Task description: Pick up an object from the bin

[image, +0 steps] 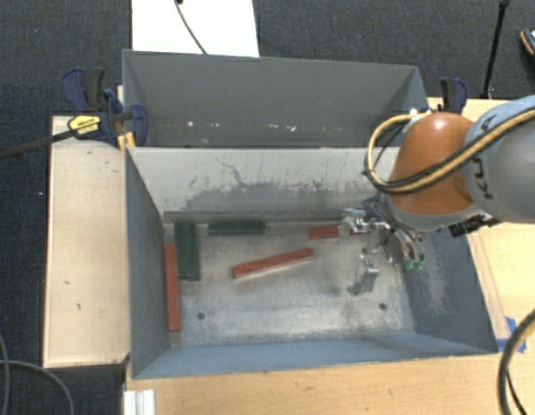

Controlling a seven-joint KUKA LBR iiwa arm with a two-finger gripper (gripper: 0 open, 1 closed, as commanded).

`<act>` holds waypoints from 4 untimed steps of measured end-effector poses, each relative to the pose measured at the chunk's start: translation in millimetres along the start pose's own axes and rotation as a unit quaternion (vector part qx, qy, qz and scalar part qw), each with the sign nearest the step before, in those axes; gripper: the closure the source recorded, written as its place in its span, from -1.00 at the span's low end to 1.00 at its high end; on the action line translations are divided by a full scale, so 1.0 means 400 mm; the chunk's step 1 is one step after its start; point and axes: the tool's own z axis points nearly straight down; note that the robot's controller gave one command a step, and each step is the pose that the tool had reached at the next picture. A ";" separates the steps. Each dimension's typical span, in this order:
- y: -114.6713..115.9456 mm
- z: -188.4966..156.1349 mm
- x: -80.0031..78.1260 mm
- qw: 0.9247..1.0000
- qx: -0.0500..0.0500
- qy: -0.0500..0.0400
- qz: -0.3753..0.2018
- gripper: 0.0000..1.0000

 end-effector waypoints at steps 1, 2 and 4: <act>0.108 0.078 -0.079 1.000 0.000 -0.003 -0.014 -1.00; 0.256 0.077 -0.075 1.000 0.000 -0.003 -0.029 -1.00; 0.201 -0.303 -0.063 1.000 0.002 -0.006 -0.019 1.00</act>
Offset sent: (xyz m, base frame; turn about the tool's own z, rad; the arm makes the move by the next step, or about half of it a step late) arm 0.0297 0.0403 -0.0302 -0.0232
